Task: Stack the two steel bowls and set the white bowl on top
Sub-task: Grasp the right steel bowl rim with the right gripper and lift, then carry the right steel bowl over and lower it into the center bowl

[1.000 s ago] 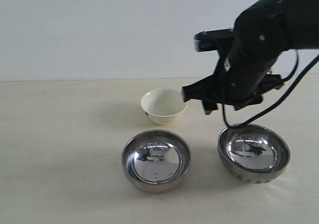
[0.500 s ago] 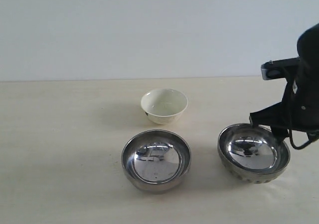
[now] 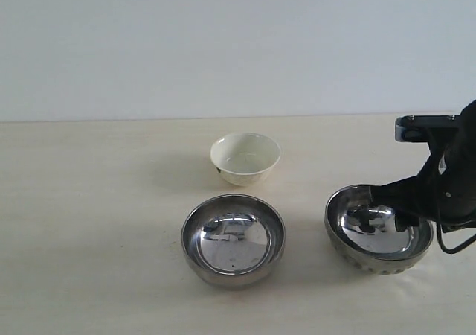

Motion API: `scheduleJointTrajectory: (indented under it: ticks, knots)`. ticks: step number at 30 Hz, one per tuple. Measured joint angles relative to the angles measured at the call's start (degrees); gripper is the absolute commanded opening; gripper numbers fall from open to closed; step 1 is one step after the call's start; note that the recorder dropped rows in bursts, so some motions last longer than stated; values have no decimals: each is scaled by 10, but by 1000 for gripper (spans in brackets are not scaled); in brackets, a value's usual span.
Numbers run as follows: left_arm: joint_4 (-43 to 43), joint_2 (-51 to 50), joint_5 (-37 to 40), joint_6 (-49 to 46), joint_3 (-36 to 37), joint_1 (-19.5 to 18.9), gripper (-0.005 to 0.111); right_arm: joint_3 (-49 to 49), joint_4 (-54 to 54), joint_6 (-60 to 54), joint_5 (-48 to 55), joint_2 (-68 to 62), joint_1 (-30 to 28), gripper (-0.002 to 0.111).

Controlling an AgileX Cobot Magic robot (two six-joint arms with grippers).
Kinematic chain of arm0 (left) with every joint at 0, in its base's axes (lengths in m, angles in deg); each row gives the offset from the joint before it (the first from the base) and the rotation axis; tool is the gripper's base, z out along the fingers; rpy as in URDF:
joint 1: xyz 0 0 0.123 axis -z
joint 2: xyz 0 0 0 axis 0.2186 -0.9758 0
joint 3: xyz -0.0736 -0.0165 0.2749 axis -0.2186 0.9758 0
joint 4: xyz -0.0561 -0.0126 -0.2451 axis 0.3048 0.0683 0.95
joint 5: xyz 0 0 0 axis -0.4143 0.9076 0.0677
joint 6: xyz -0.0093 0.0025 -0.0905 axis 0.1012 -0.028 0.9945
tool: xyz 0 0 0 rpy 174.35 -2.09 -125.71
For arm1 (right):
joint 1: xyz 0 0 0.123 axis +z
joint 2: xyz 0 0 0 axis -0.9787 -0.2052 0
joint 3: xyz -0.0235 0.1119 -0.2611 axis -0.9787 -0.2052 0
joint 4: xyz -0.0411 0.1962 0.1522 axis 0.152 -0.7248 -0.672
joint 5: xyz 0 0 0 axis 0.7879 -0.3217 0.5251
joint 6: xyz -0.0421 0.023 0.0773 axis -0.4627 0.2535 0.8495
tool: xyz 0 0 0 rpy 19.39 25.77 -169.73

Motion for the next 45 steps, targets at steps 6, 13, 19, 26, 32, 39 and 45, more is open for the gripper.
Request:
scheduleJointTrajectory:
  ticks: [6, 13, 19, 26, 32, 39, 45]
  knots:
    - [0, 0, 0, 0, 0, 0, 4, 0, 0, 4, -12, -48, 0, 54]
    - [0, 0, 0, 0, 0, 0, 4, 0, -1, 4, -41, -76, 0, 21]
    - [0, 0, 0, 0, 0, 0, 4, 5, -7, 4, -72, -69, -4, 0]
    - [0, 0, 0, 0, 0, 0, 4, 5, -11, 0, -72, -51, -4, 0]
    - [0, 0, 0, 0, 0, 0, 4, 0, -4, -9, -45, 6, -4, 0]
    - [0, 0, 0, 0, 0, 0, 4, 0, -55, -65, -36, 69, -4, 0]
    - [0, 0, 0, 0, 0, 0, 4, 7, -152, -156, -21, 85, 0, 0]
